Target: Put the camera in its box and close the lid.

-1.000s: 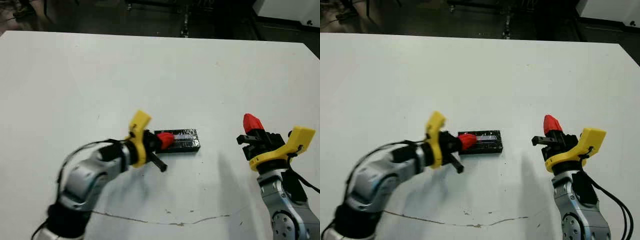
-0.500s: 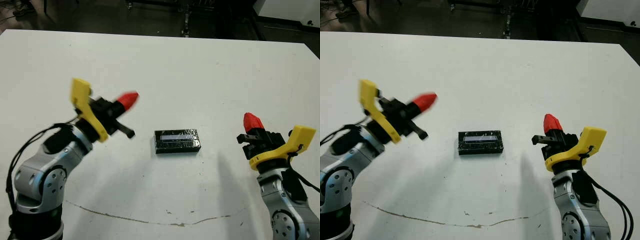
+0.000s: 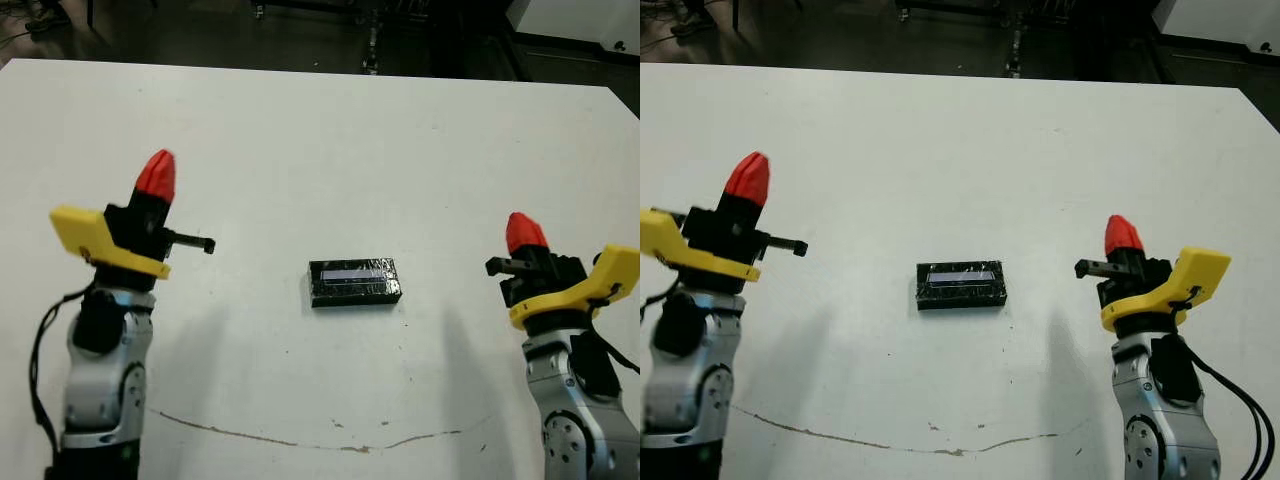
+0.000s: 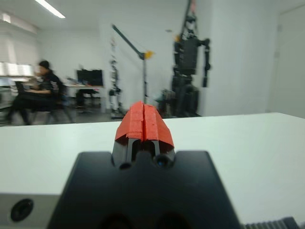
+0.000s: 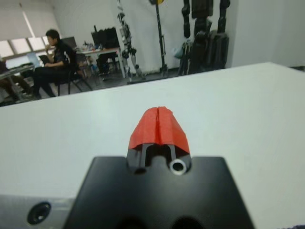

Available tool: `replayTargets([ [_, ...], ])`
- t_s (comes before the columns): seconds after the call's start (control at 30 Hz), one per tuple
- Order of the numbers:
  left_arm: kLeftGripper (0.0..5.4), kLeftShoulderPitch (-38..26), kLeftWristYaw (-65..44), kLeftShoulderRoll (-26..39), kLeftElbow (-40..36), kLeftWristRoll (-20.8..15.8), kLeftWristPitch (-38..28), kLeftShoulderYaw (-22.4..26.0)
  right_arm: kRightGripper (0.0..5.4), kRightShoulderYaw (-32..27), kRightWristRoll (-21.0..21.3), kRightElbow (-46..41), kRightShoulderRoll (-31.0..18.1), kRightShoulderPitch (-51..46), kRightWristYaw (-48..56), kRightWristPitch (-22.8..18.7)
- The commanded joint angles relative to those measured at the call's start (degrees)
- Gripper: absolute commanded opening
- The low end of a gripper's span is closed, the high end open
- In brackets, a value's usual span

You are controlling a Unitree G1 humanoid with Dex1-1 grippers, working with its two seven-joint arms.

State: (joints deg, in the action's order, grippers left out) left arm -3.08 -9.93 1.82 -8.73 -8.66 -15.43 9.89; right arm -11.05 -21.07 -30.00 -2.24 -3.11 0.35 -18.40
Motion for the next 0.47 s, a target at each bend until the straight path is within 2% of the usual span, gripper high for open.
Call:
replayTargets([
  [0.03, 0.01, 1.4, 1.1, -0.7, 5.3, 1.8, -5.9, -0.4, 0.0, -0.6, 1.1, 0.6, 0.0, 0.6, -1.0, 0.9],
  [0.1, 0.01, 1.4, 1.1, -0.8, 7.4, 2.0, -7.8, -0.9, 0.0, -0.5, 1.9, 1.1, -0.1, 0.9, -0.9, 2.0],
  [0.27, 0.01, 1.0, 1.0, -0.4, 8.4, 1.0, -7.7, -1.8, 0.0, 0.2, 4.3, 2.3, 0.2, 1.3, -1.1, 4.6],
  [0.47, 0.01, 1.0, 1.2, 0.3, 7.5, 1.8, -6.3, -2.8, 0.0, 0.7, 3.8, 2.7, 0.6, 1.2, -0.4, 4.8],
])
